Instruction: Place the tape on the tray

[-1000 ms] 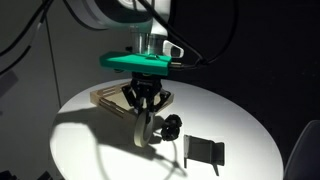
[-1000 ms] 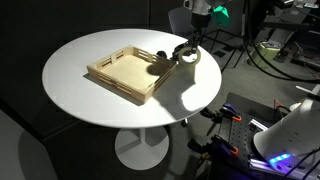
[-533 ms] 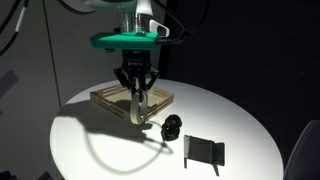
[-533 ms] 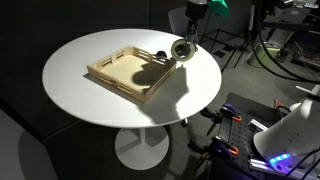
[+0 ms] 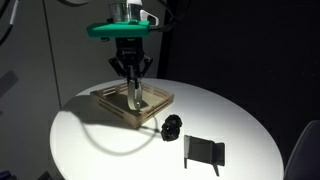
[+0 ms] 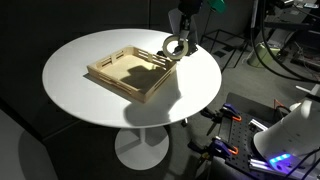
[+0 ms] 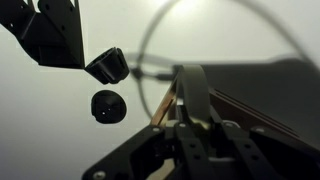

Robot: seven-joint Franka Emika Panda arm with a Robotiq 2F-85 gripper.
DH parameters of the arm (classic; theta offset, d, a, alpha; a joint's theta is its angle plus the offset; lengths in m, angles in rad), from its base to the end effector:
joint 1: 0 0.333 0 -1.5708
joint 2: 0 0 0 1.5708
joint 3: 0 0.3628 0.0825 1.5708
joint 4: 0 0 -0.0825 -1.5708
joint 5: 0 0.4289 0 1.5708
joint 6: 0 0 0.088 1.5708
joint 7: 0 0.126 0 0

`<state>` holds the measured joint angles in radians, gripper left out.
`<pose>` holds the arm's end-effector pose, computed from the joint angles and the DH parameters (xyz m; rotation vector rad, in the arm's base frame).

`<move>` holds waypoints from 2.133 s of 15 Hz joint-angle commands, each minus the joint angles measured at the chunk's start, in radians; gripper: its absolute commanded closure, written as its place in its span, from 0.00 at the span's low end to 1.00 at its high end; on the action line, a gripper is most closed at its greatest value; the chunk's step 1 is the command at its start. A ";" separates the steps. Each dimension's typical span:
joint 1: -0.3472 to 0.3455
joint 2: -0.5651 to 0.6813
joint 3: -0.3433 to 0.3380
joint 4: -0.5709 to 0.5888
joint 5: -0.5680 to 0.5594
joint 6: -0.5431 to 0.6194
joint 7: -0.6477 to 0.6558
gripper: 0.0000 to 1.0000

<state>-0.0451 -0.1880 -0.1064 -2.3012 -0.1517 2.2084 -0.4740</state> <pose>0.5159 -0.0873 0.4368 2.9478 0.6099 0.0869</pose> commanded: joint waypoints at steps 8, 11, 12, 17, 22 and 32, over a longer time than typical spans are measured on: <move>0.022 0.138 0.012 0.186 0.006 -0.066 -0.184 0.95; 0.024 0.183 0.029 0.221 0.000 -0.080 -0.246 0.95; 0.024 0.199 0.036 0.231 -0.001 -0.085 -0.264 0.95; 0.023 0.253 0.067 0.257 0.017 -0.095 -0.346 0.95; 0.017 0.283 0.083 0.270 0.034 -0.104 -0.404 0.95; 0.001 0.305 0.080 0.287 0.028 -0.138 -0.439 0.38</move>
<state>-0.0287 0.1006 -0.0300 -2.0553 -0.1395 2.1082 -0.8748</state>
